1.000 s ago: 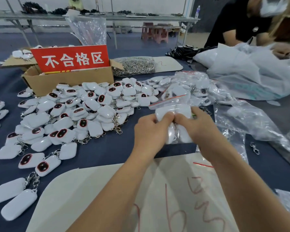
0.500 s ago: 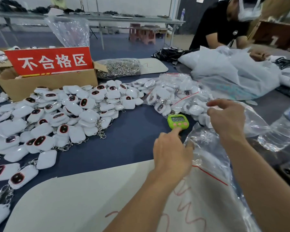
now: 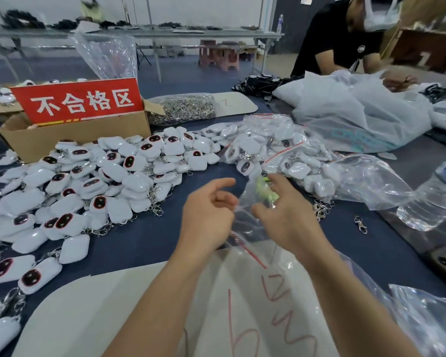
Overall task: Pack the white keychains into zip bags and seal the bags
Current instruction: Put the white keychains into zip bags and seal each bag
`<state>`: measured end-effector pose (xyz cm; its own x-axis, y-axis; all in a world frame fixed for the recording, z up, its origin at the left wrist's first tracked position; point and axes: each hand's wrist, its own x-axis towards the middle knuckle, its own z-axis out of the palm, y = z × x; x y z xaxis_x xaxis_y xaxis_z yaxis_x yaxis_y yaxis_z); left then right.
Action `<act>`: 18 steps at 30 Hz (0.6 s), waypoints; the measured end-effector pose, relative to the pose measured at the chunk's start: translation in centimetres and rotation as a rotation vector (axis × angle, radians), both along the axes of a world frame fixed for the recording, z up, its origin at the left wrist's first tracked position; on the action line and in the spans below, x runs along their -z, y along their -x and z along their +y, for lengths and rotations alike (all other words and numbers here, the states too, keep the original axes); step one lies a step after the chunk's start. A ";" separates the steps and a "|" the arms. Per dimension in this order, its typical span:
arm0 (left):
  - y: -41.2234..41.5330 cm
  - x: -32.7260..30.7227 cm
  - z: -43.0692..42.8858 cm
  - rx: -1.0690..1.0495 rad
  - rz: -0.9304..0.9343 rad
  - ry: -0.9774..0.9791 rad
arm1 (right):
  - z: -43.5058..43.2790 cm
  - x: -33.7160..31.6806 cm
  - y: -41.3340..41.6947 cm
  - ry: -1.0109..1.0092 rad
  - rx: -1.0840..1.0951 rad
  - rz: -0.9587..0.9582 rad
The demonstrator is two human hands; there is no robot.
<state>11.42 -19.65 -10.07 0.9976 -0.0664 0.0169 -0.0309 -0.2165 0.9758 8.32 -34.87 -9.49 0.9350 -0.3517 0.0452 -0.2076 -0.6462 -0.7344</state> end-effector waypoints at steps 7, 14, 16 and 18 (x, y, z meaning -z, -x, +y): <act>-1.5 -0.6 9.1 -0.329 -0.126 -0.189 | 5.9 1.0 -3.2 -0.176 -0.094 -0.091; 1.3 1.5 9.7 -0.602 -0.485 -0.481 | 10.3 2.7 -4.9 -0.609 -0.138 -0.104; 0.8 1.9 10.3 -0.643 -0.374 -0.407 | 9.9 3.1 -5.0 -0.634 -0.122 -0.104; 0.2 1.8 11.1 -0.650 -0.301 -0.292 | 9.6 3.1 -4.8 -0.645 -0.083 -0.122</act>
